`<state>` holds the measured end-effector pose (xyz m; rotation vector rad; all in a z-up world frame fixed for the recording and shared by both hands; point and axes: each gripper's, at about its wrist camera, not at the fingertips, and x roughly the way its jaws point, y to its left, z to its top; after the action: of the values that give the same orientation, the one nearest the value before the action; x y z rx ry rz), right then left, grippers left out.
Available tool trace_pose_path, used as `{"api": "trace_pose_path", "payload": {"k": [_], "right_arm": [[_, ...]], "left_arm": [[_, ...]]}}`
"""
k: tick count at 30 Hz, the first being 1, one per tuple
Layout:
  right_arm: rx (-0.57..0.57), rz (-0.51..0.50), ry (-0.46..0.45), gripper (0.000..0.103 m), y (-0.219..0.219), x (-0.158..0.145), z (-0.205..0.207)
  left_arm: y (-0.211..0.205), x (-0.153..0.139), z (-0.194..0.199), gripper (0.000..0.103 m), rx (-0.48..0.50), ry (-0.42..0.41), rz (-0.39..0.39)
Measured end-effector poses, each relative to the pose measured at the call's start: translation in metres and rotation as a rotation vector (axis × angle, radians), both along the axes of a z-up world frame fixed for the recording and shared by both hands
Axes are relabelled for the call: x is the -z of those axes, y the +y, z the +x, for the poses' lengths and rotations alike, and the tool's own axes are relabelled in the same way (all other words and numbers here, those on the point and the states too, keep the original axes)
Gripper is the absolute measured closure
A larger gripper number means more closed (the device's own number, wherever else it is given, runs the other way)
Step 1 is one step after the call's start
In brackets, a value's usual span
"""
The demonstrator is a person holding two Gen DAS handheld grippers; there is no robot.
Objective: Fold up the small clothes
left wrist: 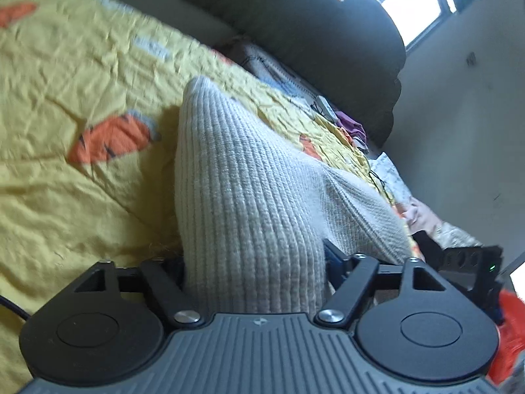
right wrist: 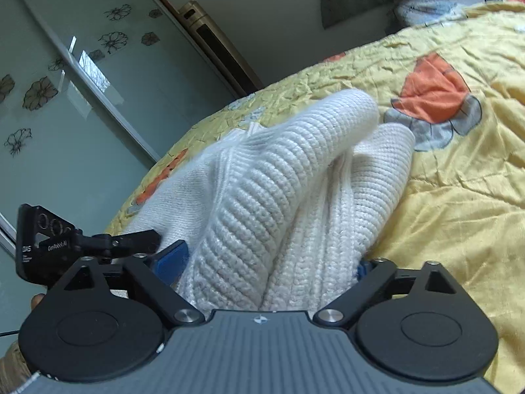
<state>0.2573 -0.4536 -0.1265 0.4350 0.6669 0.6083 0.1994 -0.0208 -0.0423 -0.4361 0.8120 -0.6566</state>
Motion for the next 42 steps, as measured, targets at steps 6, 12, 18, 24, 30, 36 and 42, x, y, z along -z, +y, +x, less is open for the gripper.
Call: {"api": "trace_pose_path", "payload": {"k": [6,12,18,24,30,36,42], "right_arm": [[0.012,-0.008,-0.105,0.034,0.016,-0.029,-0.015],[0.077,0.004,-0.049,0.037,0.029,-0.028,0.010],[0.205,-0.048,-0.034,0.031,0.020,-0.024,-0.015],[0.176,-0.006,-0.140,0.031,-0.002,-0.049,-0.081],[0.122,-0.242,-0.142,0.041,0.032,-0.039,-0.106],[0.230,-0.372,-0.210,0.037,0.044,-0.037,-0.122],[0.237,-0.566,-0.174,0.003,0.065,-0.020,-0.116]], "left_arm": [[-0.014,-0.038,-0.026,0.038,-0.033,-0.214,0.168],[0.003,-0.032,-0.009,0.032,-0.099,-0.107,0.231],[0.027,-0.039,-0.042,0.029,-0.170,-0.167,0.241],[0.012,-0.045,-0.095,0.024,-0.164,-0.325,0.395],[-0.004,-0.029,-0.098,0.024,-0.169,-0.242,0.436],[-0.006,-0.031,-0.114,0.022,-0.202,-0.240,0.448],[-0.011,-0.030,-0.123,0.022,-0.226,-0.232,0.462]]}}
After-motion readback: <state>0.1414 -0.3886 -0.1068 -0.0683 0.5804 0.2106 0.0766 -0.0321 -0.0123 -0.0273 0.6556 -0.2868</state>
